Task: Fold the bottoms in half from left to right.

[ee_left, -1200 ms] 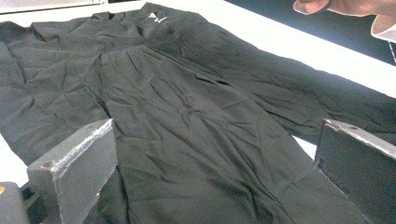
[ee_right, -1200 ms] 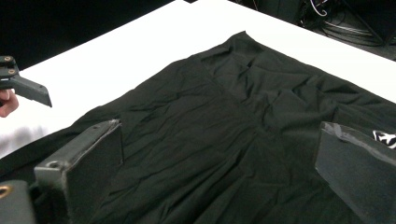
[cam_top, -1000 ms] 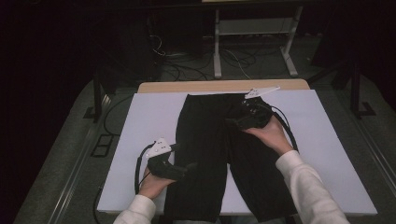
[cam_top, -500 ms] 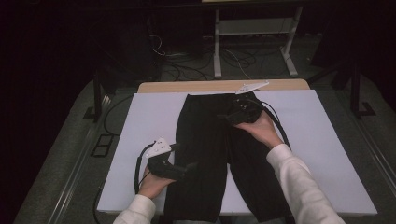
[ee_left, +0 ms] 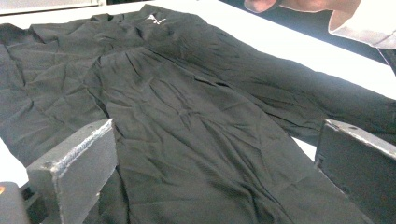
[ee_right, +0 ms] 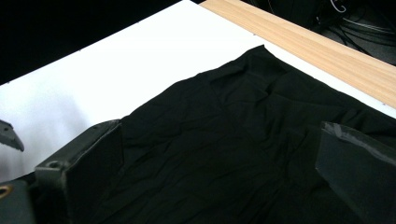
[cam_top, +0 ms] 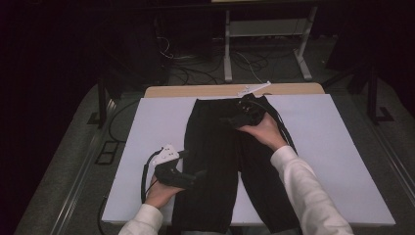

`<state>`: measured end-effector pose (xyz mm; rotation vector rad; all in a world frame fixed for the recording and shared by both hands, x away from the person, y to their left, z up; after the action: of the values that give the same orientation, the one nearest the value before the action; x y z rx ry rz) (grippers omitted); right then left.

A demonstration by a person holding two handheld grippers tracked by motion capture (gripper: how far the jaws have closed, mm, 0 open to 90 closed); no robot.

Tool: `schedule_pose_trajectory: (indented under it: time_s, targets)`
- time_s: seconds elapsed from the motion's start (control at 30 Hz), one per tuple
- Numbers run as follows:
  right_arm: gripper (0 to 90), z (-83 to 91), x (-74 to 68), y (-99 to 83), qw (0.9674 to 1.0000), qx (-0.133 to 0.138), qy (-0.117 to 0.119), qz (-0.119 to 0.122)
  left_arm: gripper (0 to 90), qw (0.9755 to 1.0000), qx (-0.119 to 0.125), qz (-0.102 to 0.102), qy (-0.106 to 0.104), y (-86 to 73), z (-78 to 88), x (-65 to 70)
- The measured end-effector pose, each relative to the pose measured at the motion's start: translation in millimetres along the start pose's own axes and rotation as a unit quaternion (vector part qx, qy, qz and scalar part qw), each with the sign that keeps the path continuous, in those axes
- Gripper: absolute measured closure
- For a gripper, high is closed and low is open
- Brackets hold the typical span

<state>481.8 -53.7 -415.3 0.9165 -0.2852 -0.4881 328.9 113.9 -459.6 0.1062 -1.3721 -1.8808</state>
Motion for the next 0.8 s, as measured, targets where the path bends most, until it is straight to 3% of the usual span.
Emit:
schedule_pose_trajectory:
  time_s: [0.8]
  targets:
    - [1.7,-29.7,12.3,9.6,0.9999,-0.012,-0.003,-0.003,0.0,1.0000,-0.002,0.000,-0.003,-0.4,-0.9,0.2]
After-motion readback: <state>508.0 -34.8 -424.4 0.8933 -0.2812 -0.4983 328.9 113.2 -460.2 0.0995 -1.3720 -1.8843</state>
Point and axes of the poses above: each handheld gripper's, and its own axes: z roughly backward along the jaws, y roughly out of its top, x roughly to its right, the point moved 8 cm from there along -z, roughly forward along the jaws, and after that the axes turned 13 degrees about z, right-handed, at the moved point
